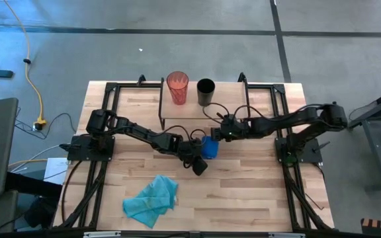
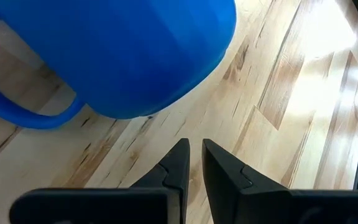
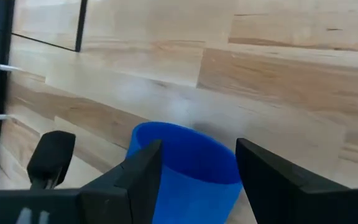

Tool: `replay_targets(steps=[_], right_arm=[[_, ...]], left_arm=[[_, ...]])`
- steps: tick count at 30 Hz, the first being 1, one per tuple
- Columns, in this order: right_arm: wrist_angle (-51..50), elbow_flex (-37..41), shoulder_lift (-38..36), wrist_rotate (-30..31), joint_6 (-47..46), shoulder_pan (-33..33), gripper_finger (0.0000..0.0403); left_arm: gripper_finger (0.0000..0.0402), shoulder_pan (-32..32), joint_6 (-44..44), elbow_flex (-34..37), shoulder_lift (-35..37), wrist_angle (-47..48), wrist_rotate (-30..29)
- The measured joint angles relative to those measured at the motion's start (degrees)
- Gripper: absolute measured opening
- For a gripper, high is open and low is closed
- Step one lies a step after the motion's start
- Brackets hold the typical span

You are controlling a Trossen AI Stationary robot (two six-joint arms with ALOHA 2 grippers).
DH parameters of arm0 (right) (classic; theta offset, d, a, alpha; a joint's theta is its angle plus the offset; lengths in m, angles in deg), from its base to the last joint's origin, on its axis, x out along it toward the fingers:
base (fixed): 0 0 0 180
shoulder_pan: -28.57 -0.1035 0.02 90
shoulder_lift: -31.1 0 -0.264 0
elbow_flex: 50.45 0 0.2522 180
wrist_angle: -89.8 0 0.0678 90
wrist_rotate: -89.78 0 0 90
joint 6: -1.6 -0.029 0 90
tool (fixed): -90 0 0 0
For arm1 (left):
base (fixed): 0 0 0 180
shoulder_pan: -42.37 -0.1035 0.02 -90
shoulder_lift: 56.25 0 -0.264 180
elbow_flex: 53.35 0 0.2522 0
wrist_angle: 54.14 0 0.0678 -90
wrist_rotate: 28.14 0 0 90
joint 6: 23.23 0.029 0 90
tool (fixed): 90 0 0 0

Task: Stack small to large cups/mugs on shelf
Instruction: Put the blue mug on the shelf

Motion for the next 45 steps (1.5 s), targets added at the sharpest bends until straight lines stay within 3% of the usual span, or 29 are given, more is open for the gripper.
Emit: replay_targets(steps=[17, 32, 37, 45], right_arm=[[3.86, -0.02, 1.74, -7.8, 1.07, -0.87, 0.0195], [8.85, -0.34, 1.59, -7.28, -1.71, -7.72, 0.0195], [1.79, -4.56, 1.78, -7.55, -1.41, -10.63, 0.0194], [-12.35, -13.17, 1.81, -1.67, 1.29, -12.81, 0.0194]], left_arm=[[0.0033, -0.01, 0.33, 0.02, 0.04, 0.29, -0.23], [0.0033, 0.09, 0.44, 0.17, -0.07, 1.4, -1.23], [0.0033, -0.28, 0.69, 0.13, -0.04, 0.63, -3.79], [0.0033, -0.26, 0.5, -0.04, 0.11, -0.13, -3.26]])
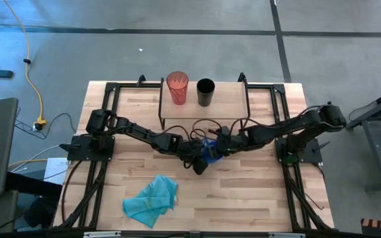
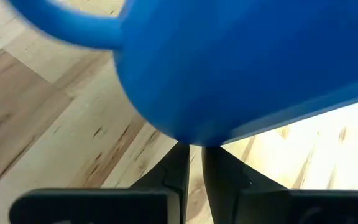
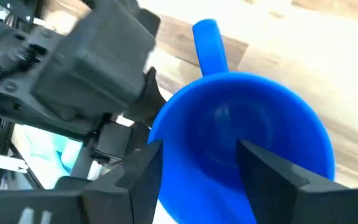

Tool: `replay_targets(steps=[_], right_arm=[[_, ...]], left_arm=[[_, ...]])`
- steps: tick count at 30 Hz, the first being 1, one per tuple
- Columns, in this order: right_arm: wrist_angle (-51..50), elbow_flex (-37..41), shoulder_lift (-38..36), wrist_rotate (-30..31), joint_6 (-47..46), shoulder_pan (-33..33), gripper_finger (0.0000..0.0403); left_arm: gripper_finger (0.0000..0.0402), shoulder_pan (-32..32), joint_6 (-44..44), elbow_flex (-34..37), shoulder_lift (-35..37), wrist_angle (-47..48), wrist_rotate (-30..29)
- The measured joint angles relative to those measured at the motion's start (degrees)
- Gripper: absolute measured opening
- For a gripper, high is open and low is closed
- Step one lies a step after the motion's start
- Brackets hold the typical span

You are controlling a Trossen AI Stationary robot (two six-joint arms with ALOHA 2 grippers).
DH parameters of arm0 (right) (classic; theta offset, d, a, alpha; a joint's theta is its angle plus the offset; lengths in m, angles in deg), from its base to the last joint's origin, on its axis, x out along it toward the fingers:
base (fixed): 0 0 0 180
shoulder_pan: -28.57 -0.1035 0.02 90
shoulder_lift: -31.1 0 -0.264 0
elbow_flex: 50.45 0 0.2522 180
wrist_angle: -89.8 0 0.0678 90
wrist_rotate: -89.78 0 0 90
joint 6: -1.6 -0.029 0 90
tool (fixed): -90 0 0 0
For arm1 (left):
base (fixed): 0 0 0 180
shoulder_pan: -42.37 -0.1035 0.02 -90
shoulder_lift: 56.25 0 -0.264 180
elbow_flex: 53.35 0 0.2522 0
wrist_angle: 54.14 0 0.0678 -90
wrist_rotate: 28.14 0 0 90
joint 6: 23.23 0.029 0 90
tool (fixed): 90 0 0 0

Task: Stack small to large cups/mugs on shelf
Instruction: Put the blue mug on the shelf

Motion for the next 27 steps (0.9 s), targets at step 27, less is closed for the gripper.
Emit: replay_targets(steps=[27], right_arm=[[-7.13, -1.5, -0.07, -0.22, -0.16, 0.09, 0.0195]], left_arm=[[0.0033, 2.5, 0.28, 0.02, 0.0, 5.6, 9.05]])
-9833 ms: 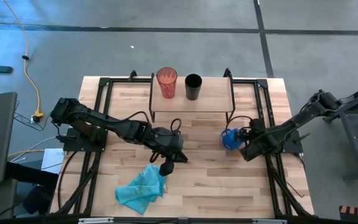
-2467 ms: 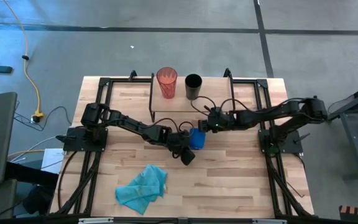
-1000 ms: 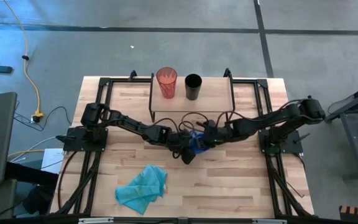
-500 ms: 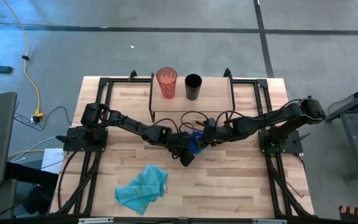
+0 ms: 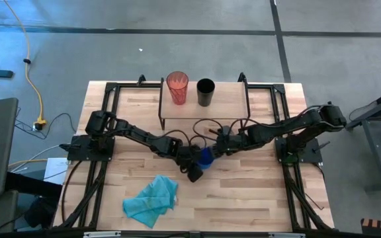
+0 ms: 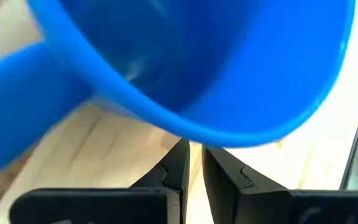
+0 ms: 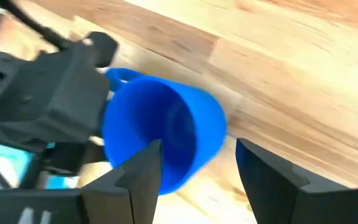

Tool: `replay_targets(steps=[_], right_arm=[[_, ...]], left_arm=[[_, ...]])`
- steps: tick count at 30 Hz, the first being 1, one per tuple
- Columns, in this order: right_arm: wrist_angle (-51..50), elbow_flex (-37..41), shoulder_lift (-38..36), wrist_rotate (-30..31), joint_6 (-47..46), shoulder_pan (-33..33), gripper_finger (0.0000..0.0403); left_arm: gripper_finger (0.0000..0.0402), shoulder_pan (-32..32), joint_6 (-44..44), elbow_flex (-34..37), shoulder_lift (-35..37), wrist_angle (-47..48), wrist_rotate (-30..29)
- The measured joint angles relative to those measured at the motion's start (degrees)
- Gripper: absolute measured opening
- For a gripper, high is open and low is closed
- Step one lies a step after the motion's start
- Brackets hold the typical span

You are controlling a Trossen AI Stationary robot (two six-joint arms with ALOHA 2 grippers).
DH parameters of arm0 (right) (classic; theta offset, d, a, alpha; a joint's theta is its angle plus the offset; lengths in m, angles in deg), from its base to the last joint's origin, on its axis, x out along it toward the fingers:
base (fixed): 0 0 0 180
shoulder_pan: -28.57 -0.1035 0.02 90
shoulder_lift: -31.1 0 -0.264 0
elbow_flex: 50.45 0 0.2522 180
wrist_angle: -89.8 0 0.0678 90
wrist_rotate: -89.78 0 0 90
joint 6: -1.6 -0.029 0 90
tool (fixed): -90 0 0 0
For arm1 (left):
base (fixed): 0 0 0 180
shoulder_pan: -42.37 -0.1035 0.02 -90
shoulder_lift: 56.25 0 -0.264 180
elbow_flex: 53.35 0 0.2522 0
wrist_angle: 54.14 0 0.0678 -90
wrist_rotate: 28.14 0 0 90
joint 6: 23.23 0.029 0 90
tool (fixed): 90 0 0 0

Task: Stack small to large cups/mugs on shelf
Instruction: Put the blue mug on the shelf

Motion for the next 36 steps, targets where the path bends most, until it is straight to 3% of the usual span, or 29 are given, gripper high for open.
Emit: replay_targets(steps=[11, 17, 24, 36], right_arm=[[-1.51, 0.0, 0.6, -0.32, 0.37, 0.0, 0.0195], [2.31, 0.04, 1.74, -0.44, 3.19, 0.0, 0.0195], [2.61, 0.0, 3.35, -0.63, 3.05, 0.0, 0.0183], [5.06, 0.04, 5.01, -4.21, 1.56, -0.74, 0.013]], left_arm=[[0.0033, 3.55, 5.97, 0.07, 3.97, 5.45, 0.35], [0.0033, 6.81, 9.86, 0.02, 9.74, 12.3, -5.8], [0.0033, 8.88, 12.31, 0.0, 13.21, 16.95, -18.43], [0.0033, 8.89, 12.33, 0.07, 13.88, 24.02, -23.57]])
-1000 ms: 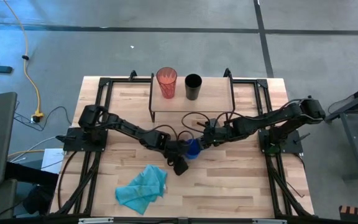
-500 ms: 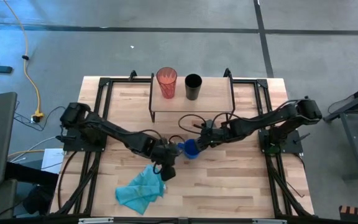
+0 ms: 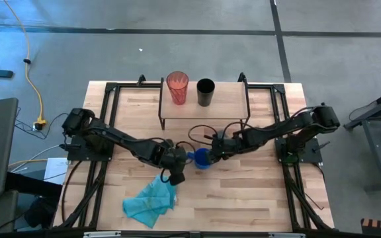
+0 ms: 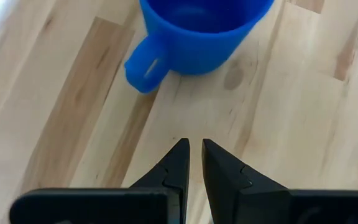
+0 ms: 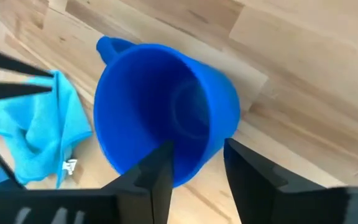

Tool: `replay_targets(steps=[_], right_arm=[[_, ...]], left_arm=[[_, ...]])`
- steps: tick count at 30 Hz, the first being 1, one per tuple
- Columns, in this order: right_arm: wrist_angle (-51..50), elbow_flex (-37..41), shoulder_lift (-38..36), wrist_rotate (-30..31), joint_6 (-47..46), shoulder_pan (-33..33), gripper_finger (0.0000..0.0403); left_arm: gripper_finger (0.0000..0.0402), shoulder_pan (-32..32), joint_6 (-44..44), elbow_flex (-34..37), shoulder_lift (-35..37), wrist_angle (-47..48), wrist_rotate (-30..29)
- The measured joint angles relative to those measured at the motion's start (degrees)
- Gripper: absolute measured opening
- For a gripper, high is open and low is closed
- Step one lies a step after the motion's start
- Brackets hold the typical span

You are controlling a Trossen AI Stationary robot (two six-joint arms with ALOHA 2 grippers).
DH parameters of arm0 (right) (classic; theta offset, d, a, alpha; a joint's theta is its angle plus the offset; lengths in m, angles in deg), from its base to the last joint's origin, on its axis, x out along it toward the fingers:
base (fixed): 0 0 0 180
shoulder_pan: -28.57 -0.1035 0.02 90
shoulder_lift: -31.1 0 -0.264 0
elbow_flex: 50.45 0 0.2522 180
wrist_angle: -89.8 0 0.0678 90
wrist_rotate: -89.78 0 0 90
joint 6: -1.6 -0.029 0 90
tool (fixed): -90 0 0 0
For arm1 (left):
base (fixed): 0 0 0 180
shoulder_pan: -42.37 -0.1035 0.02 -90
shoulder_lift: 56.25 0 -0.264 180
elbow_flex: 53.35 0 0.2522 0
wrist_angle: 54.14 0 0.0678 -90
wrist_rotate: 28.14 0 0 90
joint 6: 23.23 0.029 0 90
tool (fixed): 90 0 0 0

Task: Stack small to large cups/mugs on shelf
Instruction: Put the blue mug on the shelf

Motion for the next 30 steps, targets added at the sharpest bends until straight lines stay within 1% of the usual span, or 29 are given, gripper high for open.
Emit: replay_targets(steps=[8, 30], right_arm=[[-2.09, 0.0, 0.11, -0.05, -4.92, -0.87, 0.0124], [-0.17, 0.0, 0.84, 0.24, -10.54, -0.85, 0.0124]], left_arm=[[0.0033, 0.02, -0.15, 0.0, 0.0, 0.25, 0.01], [0.0033, 0.0, 0.47, 0.0, 0.0, 0.37, -1.04]])
